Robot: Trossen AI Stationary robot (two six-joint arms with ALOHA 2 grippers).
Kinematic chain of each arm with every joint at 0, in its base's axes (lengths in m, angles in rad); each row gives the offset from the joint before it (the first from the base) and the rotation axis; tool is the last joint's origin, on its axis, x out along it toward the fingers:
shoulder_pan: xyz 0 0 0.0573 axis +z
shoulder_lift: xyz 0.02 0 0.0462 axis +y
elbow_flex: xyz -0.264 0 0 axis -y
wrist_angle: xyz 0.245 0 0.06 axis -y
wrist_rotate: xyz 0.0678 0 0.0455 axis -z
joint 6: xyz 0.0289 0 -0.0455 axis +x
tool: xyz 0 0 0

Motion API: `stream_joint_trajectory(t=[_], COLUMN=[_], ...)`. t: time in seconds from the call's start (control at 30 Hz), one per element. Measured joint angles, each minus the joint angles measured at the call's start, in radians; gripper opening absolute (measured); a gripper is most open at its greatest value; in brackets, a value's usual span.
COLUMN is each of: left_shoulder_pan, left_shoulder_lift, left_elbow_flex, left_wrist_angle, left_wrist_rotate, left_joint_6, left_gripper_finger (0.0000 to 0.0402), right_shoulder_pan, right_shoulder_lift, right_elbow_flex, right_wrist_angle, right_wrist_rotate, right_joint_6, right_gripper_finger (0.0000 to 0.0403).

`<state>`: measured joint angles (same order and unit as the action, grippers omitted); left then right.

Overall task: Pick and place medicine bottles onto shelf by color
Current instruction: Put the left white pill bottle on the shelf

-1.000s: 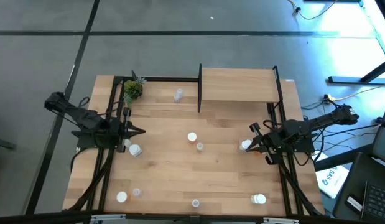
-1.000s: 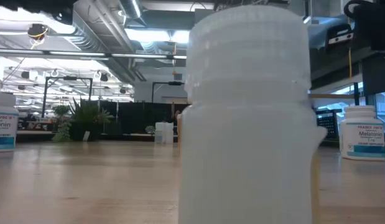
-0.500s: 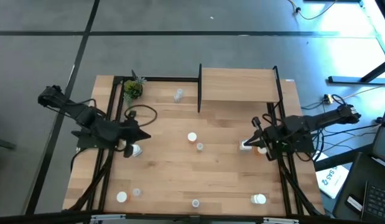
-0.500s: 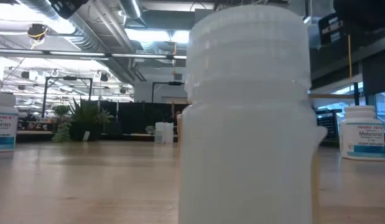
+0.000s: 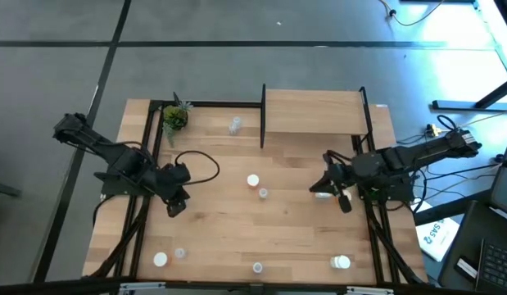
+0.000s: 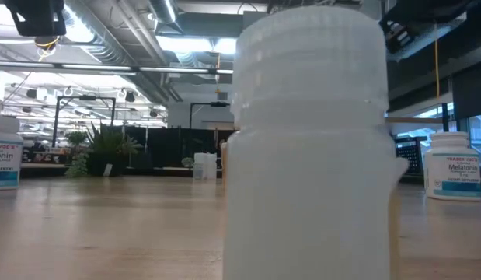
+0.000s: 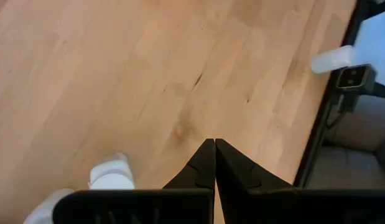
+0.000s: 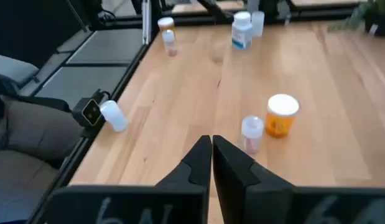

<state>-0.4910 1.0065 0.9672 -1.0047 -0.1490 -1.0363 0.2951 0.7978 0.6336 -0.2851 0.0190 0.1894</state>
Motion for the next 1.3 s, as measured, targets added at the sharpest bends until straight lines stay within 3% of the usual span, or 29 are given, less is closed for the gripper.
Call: stream_joint_trajectory(t=[0.2,0.47,0.7,0.87,1.3], left_shoulder_pan=[-0.002,-0.016,-0.05,-0.08,-0.099], left_shoulder_lift=[0.002,0.002,0.002,0.002,0.002], left_elbow_flex=[0.0,0.0,0.0,0.0,0.0], left_wrist_angle=[-0.002,-0.013,-0.035,-0.086,-0.082], left_wrist_rotate=[0.002,0.013,0.013,0.008,-0.018], left_joint_6=[-0.036,-0.09,-0.144,-0.194,-0.116], left_gripper_finger=[0.0,0.0,0.0,0.0,0.0], right_shoulder_pan=[0.0,0.0,0.0,0.0,0.0], right_shoulder_lift=[0.106,0.153,0.148,0.149,0.149], right_elbow_flex=[0.075,0.085,0.084,0.083,0.082], right_wrist_angle=[-0.028,-0.015,-0.011,-0.011,-0.011], right_wrist_rotate=[0.104,0.298,0.302,0.302,0.302], right_joint_6=[0.073,0.121,0.203,0.149,0.119], right_gripper_finger=[0.0019,0.0019,0.0019,0.0019,0.0019])
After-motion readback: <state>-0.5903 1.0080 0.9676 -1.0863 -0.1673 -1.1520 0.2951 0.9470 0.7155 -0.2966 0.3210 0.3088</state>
